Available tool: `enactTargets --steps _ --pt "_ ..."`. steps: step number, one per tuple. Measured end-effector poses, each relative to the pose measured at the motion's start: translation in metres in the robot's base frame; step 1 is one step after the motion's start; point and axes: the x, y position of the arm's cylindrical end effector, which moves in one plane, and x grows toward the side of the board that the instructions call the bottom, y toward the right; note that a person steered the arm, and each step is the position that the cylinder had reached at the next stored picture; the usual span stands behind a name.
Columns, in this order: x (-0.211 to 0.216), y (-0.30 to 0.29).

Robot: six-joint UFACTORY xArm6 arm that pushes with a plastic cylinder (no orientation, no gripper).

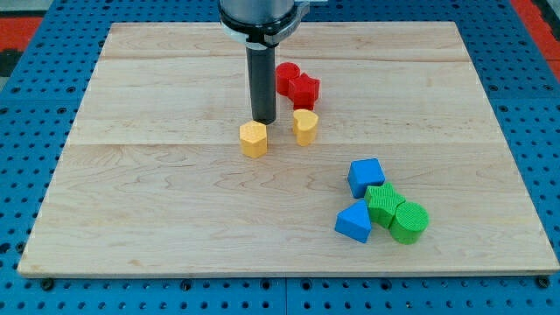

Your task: Slide the blue cube up a bit

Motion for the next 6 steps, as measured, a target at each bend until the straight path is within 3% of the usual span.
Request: enactTargets --steps 1,3,4,6 --pt "0.000 0.031" --pt "0.072 0.068" --pt "0.087 0.068" --pt "0.130 0.126"
